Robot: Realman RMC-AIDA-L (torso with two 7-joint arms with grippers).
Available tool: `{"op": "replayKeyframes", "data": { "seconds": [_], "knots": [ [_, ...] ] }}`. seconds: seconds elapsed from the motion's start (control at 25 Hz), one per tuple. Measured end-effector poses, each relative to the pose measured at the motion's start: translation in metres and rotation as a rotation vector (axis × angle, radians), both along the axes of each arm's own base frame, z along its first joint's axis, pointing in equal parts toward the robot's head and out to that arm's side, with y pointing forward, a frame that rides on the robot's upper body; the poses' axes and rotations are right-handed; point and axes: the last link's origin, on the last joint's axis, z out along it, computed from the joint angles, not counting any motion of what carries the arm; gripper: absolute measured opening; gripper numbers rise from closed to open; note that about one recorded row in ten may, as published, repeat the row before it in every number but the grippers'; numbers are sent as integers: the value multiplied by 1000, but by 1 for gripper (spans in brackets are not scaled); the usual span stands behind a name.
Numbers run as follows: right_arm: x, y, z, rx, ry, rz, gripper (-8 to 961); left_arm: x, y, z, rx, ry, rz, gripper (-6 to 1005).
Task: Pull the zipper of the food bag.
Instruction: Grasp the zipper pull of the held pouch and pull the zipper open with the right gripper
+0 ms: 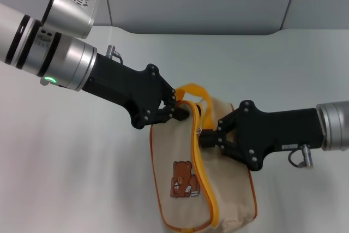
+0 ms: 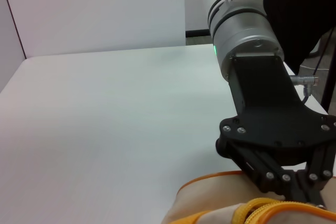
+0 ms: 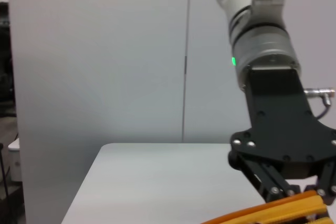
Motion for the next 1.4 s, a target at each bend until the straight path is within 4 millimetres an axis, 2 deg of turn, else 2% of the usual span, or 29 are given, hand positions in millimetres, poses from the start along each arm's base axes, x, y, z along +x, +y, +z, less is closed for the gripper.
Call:
{"op": "replayKeyframes", "data": {
  "seconds": [0.44, 0.8, 1.0, 1.4],
  "knots": [
    [-5, 4, -1, -18, -9, -10, 15, 0, 2, 0, 11, -1, 4, 56],
    [3, 2, 0, -6, -4, -68, 295, 1, 4, 0, 30, -13, 24, 57],
    [6, 1, -3, -1, -6, -89, 336, 1, 4, 0, 28, -15, 25, 57],
    [3, 1, -7, 2, 29, -101, 183, 3, 3, -1, 21, -32, 32, 57]
  ]
}}
